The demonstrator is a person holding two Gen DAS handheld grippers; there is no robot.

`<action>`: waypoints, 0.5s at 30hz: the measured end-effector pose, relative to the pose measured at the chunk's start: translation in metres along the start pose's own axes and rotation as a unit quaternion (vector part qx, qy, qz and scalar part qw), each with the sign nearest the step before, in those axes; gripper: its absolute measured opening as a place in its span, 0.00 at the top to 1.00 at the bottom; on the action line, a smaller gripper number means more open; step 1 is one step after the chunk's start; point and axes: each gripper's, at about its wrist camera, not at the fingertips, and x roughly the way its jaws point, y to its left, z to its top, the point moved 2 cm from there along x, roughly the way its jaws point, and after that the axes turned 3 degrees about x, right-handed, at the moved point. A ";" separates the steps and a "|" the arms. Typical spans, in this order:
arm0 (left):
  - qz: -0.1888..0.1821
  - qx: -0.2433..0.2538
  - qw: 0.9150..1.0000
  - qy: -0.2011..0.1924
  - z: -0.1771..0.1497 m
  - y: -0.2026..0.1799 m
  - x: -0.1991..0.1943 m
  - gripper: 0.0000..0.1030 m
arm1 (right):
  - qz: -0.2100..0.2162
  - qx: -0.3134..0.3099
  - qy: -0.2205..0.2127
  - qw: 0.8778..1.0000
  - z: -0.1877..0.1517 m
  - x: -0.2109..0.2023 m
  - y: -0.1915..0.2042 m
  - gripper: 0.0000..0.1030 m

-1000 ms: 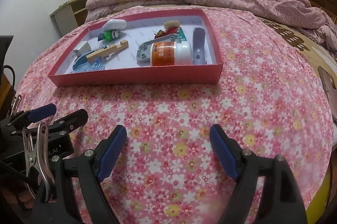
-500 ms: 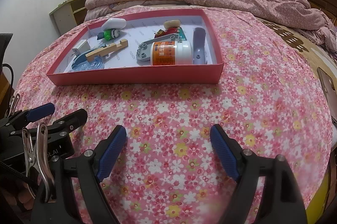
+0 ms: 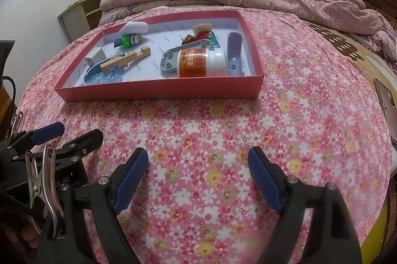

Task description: Organize rigid objects

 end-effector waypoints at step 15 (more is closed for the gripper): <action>0.003 -0.003 1.000 0.001 -0.002 0.001 -0.001 0.16 | 0.000 0.000 0.000 1.000 0.000 0.000 0.000 0.17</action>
